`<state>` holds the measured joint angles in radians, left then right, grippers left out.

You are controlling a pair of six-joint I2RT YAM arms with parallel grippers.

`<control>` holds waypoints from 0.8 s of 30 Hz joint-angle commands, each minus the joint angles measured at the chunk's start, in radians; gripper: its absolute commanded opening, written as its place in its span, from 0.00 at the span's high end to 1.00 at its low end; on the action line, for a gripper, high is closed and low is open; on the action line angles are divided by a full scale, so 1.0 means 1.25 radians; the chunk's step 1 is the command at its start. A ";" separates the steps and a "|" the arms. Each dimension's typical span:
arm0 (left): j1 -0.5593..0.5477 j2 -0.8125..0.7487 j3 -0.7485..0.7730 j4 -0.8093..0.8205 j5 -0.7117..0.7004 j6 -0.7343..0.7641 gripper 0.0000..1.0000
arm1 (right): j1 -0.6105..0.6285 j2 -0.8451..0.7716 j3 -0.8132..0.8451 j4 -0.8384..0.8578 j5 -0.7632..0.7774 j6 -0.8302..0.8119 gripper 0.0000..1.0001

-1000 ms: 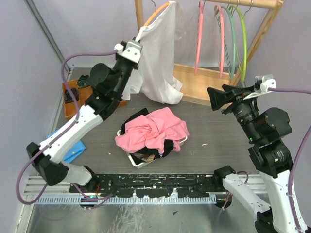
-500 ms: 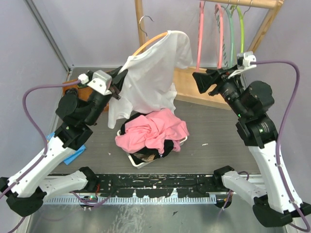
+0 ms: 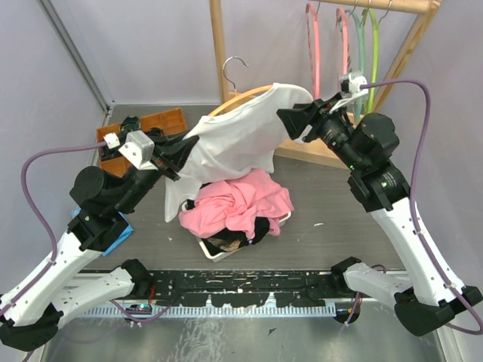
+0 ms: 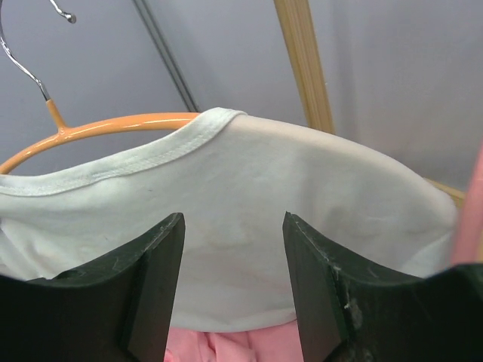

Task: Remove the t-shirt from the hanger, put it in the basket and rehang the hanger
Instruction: Pick up the hanger from the clothesline.

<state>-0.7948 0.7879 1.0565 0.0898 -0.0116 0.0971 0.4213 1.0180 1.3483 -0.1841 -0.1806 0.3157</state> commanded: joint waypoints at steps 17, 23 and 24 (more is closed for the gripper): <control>-0.009 -0.050 0.000 0.032 0.031 -0.045 1.00 | 0.249 0.124 0.094 0.061 0.352 -0.107 0.71; -0.009 -0.038 0.006 0.031 -0.002 -0.040 1.00 | 0.275 0.134 0.101 0.080 0.365 -0.114 0.96; -0.009 -0.034 0.008 0.031 -0.014 -0.040 1.00 | 0.280 0.133 0.101 0.080 0.363 -0.116 0.97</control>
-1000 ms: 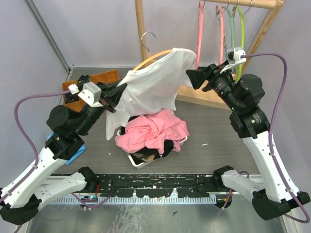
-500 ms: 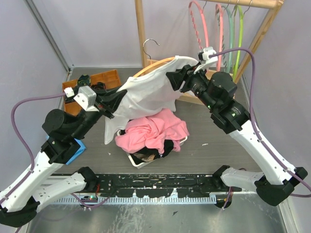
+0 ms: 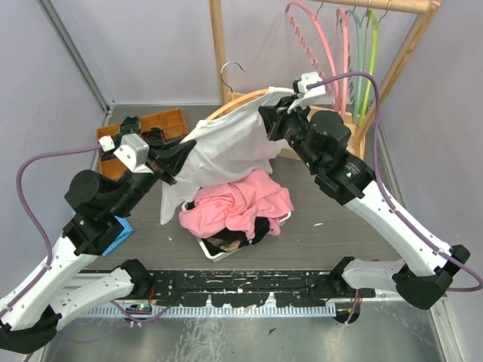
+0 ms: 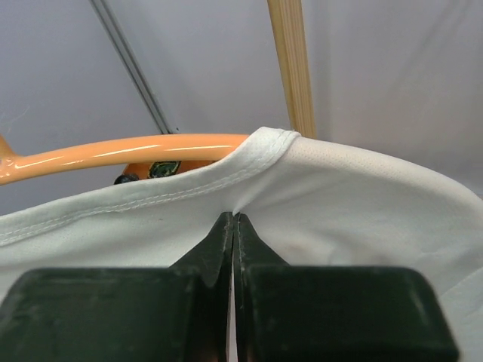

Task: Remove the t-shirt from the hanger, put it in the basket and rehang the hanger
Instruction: Pick up the hanger from the clothesline.

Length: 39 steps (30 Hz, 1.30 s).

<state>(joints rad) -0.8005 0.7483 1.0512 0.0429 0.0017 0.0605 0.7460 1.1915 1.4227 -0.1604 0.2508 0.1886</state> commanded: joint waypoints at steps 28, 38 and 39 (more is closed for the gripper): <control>-0.003 -0.022 0.081 -0.007 -0.035 -0.045 1.00 | 0.043 -0.025 0.068 -0.025 0.169 -0.072 0.41; -0.004 -0.052 0.093 -0.045 -0.010 -0.056 1.00 | 0.043 0.013 0.097 -0.024 0.147 -0.082 0.51; -0.004 -0.054 0.092 -0.046 -0.009 -0.058 1.00 | 0.043 0.020 0.101 -0.023 0.144 -0.081 0.54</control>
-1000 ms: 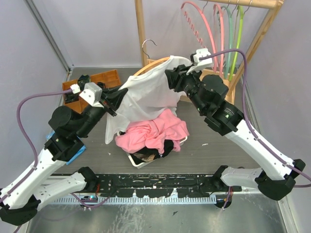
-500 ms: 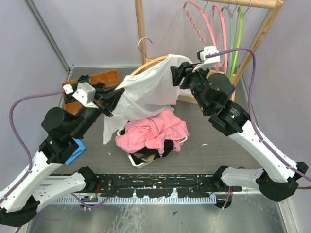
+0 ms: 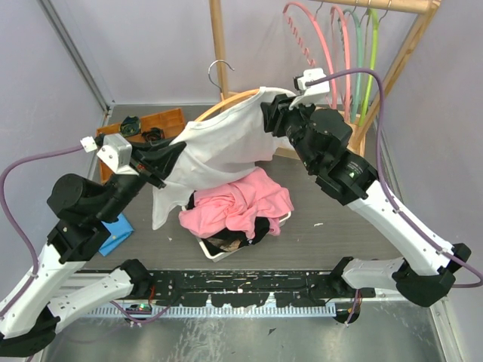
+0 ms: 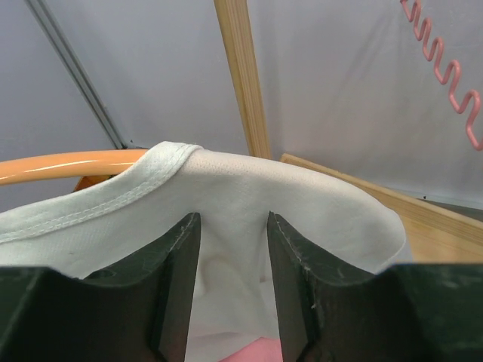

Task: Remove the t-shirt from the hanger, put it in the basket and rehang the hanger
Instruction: Pick up the hanger from the clothesline, then remove the T-shirt from the hanger.

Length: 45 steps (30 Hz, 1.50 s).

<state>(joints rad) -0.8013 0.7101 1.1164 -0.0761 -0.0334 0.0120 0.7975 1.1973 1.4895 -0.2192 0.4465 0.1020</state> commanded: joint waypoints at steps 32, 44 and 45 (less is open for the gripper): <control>-0.004 0.198 0.117 0.132 -0.049 0.029 1.00 | 0.082 -0.035 -0.004 0.060 -0.261 -0.050 0.99; -0.009 0.192 0.092 0.237 -0.019 0.082 1.00 | 0.093 -0.123 -0.049 -0.004 -0.259 -0.037 0.93; -0.008 0.193 0.092 0.240 -0.013 0.085 1.00 | 0.093 -0.133 -0.054 -0.006 -0.250 -0.036 0.85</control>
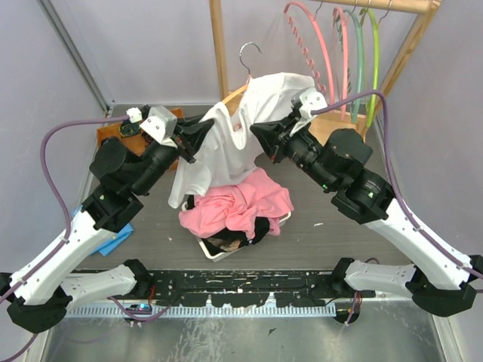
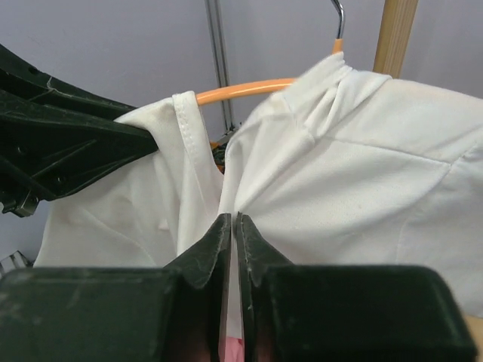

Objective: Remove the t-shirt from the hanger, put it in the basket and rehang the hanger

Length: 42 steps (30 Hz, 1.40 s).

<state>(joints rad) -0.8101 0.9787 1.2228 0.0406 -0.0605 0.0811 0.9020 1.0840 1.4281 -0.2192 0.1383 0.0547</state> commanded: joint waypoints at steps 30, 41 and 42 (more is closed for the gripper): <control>-0.082 -0.038 -0.013 0.055 0.032 0.089 1.00 | 0.010 0.035 0.166 0.020 0.224 -0.110 0.52; -0.106 -0.053 -0.018 0.061 0.032 0.102 1.00 | 0.009 0.091 0.206 -0.005 0.282 -0.105 0.52; -0.108 -0.053 -0.019 0.062 0.032 0.103 1.00 | 0.010 0.095 0.209 -0.005 0.281 -0.103 0.52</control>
<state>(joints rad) -0.9333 0.9371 1.1893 0.0383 -0.0162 0.1951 0.9089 1.1870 1.6478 -0.2413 0.4557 -0.0738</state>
